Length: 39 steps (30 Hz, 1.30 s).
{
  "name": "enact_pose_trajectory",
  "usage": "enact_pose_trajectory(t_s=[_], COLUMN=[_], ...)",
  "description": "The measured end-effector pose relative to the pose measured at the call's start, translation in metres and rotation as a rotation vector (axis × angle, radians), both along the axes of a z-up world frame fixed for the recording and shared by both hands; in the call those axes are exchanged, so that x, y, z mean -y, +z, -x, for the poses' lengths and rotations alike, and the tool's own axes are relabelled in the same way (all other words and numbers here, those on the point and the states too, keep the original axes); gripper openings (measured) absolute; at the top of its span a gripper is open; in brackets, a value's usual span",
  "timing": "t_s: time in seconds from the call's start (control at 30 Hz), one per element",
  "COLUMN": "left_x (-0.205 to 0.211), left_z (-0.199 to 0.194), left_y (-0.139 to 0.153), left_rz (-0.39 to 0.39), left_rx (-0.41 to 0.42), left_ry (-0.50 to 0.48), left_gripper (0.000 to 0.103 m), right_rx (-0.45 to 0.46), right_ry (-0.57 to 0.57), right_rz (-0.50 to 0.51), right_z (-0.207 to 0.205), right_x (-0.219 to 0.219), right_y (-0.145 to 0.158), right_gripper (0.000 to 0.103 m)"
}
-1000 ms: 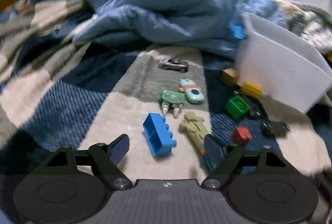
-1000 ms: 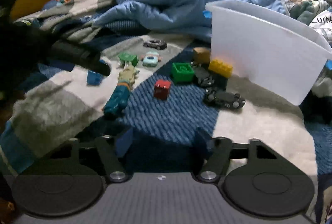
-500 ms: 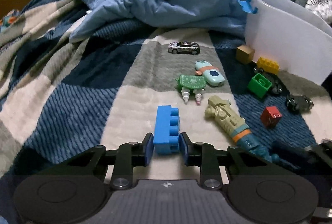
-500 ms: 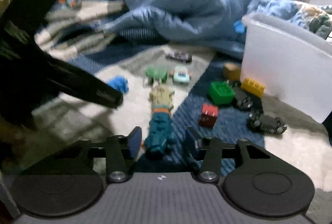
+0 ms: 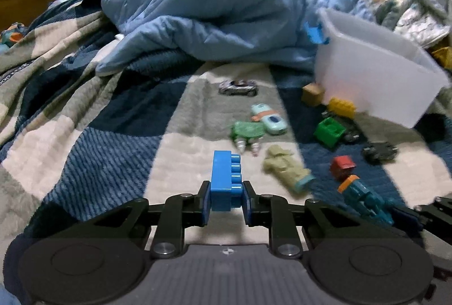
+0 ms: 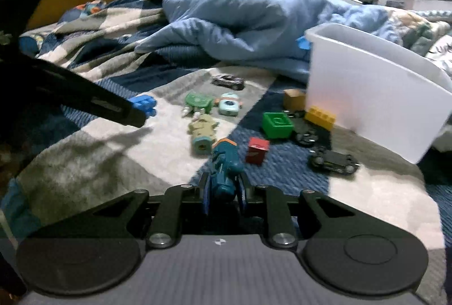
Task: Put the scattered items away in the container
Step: 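Grasp the blue Lego brick with the left gripper while the right grasps the teal figure, then carry both toys over the white box and open both grippers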
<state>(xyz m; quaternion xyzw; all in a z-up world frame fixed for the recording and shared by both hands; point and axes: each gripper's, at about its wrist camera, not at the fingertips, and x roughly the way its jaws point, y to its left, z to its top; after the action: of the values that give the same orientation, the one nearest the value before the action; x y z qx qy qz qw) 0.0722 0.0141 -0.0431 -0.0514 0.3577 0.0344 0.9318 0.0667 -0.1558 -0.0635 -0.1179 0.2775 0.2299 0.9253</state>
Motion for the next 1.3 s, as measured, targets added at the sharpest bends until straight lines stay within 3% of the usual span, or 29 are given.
enact_pose_trajectory(t_s=[0.27,0.63,1.07,1.3], left_x=[0.040,0.098,0.140,0.150], left_z=[0.004,-0.030,-0.117,-0.181], left_y=[0.035,0.074,0.134,0.135], left_rz=[0.008,0.027,0.049,0.067], left_rx=[0.068,0.155,0.266,0.259], left_ry=[-0.104,-0.226,-0.260,-0.255], left_gripper=[0.025,0.025,0.025,0.025], right_rx=[0.017,0.109,0.229,0.231], right_ry=[-0.107,-0.215,-0.271,-0.301], right_rz=[-0.054,-0.036,-0.084,-0.090], right_z=[-0.010,-0.034,-0.101,-0.157], right_x=[0.040,0.090,0.126,0.140], right_y=[0.025,0.058,0.115,0.122], right_gripper=[0.022,0.022,0.022,0.022])
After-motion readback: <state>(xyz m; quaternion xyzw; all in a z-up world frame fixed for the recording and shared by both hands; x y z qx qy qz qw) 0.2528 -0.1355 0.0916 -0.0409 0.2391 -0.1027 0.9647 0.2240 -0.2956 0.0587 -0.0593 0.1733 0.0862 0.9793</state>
